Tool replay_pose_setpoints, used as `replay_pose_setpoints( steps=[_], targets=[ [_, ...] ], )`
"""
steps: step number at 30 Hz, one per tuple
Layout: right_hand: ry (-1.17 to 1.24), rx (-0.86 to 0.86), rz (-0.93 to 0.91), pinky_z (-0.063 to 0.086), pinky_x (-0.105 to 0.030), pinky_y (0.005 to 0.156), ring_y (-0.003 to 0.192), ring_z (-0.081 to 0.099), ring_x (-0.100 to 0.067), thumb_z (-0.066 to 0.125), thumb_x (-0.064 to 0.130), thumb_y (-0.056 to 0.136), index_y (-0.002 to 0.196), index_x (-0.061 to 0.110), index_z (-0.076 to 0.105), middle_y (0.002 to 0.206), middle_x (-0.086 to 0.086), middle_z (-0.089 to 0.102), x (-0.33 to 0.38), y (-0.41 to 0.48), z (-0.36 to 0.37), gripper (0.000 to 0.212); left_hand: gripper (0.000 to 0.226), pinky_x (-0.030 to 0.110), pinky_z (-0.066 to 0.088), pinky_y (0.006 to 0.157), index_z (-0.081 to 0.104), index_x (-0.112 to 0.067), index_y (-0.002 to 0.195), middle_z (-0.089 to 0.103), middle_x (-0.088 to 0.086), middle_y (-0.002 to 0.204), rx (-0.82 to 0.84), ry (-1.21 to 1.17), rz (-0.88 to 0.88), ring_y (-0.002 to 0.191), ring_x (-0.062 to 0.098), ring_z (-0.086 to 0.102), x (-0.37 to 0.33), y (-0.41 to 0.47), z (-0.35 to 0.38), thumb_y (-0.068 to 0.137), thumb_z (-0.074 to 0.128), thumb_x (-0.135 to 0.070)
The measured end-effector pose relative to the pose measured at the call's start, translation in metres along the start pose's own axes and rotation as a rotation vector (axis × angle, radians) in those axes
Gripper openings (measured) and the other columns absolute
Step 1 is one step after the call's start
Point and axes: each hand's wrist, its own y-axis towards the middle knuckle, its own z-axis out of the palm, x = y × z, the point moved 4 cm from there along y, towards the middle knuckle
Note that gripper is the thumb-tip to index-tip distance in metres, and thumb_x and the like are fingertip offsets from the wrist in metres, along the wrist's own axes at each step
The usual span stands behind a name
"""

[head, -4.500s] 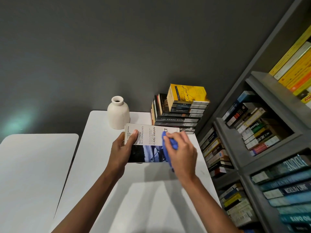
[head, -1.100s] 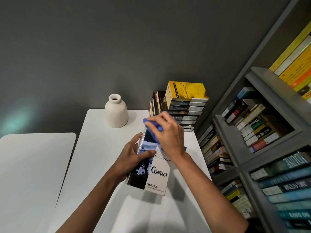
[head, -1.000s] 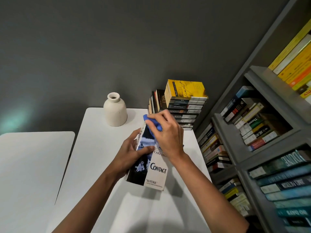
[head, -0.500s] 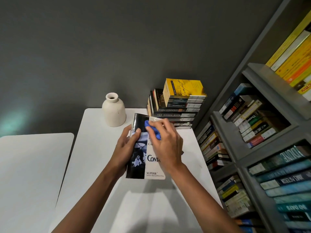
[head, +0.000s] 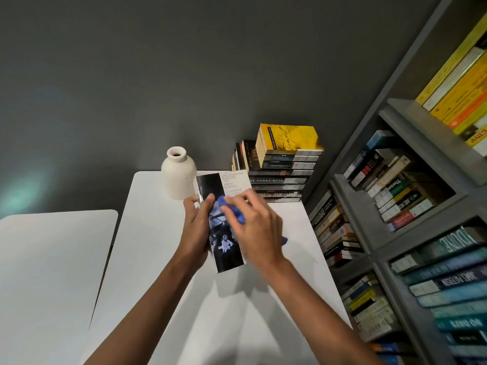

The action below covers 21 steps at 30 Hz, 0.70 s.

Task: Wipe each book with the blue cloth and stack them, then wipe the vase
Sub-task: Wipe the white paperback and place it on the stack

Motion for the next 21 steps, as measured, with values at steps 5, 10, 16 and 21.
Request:
replay_pose_setpoints(
  steps=[5, 10, 16, 21],
  targets=[
    [0.097, 0.033, -0.137, 0.048, -0.028, 0.057, 0.072, 0.058, -0.015, 0.064, 0.036, 0.088, 0.096, 0.026, 0.07, 0.083, 0.006, 0.058, 0.013, -0.049, 0.005, 0.014, 0.013, 0.027, 0.055, 0.054, 0.036, -0.025, 0.104, 0.062, 0.012, 0.113, -0.117, -0.066, 0.0, 0.083, 0.022, 0.067, 0.006, 0.008, -0.013, 0.101, 0.047, -0.031],
    [0.276, 0.01, 0.35, 0.049, -0.02, 0.069, 0.087, 0.059, -0.005, 0.066, 0.044, 0.086, 0.104, 0.031, 0.062, 0.101, 0.012, 0.05, -0.03, -0.066, -0.006, 0.022, 0.019, 0.035, 0.061, 0.066, 0.029, -0.023, 0.105, 0.062, 0.007, 0.113, -0.137, -0.293, -0.03, 0.077, 0.012, 0.073, 0.009, 0.005, -0.005, 0.102, 0.048, -0.02],
    [0.936, 0.14, 1.232, 0.051, -0.023, 0.074, 0.081, 0.065, -0.013, 0.072, 0.041, 0.08, 0.108, 0.018, 0.054, 0.091, -0.002, 0.066, -0.06, -0.068, 0.015, 0.04, 0.045, 0.045, 0.059, 0.069, 0.043, -0.009, 0.124, 0.058, 0.015, 0.127, -0.07, -0.472, -0.164, 0.111, 0.033, 0.063, 0.015, 0.011, -0.003, 0.083, 0.06, -0.016],
    [1.024, 0.095, 0.997, 0.047, -0.013, 0.06, 0.068, 0.062, -0.008, 0.076, 0.017, 0.078, 0.1, 0.008, 0.065, 0.075, 0.0, 0.066, -0.099, -0.034, -0.008, 0.026, 0.025, 0.059, 0.056, 0.076, 0.069, -0.016, 0.071, 0.068, 0.005, 0.083, 0.148, -0.192, -0.274, 0.085, 0.026, 0.064, -0.009, 0.009, -0.02, 0.086, 0.049, -0.009]
  ],
)
